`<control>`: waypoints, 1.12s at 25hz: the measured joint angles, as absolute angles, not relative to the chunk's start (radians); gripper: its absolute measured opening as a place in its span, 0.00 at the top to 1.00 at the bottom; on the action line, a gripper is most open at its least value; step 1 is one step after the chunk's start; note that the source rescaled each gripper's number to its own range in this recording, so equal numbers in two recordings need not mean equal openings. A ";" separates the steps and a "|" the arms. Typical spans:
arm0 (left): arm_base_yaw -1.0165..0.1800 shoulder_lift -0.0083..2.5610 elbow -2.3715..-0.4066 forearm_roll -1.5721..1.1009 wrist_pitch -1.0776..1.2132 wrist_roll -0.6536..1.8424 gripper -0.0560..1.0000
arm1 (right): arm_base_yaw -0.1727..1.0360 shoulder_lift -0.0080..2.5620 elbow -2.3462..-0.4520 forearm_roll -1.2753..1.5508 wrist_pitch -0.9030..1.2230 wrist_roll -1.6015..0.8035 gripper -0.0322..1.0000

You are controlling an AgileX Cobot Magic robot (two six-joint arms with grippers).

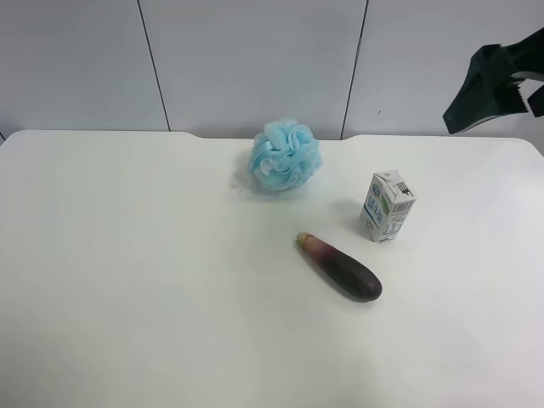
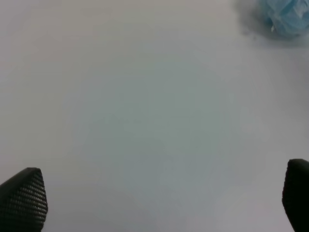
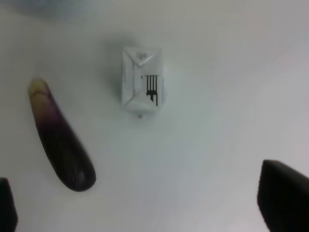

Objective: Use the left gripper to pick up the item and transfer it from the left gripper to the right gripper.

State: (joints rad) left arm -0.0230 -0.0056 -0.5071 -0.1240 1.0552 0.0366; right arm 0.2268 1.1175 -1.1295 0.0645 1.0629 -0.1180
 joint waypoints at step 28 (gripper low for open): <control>-0.023 -0.006 -0.507 -0.124 1.055 0.037 0.00 | 0.227 0.057 -0.548 0.032 1.133 -0.071 0.00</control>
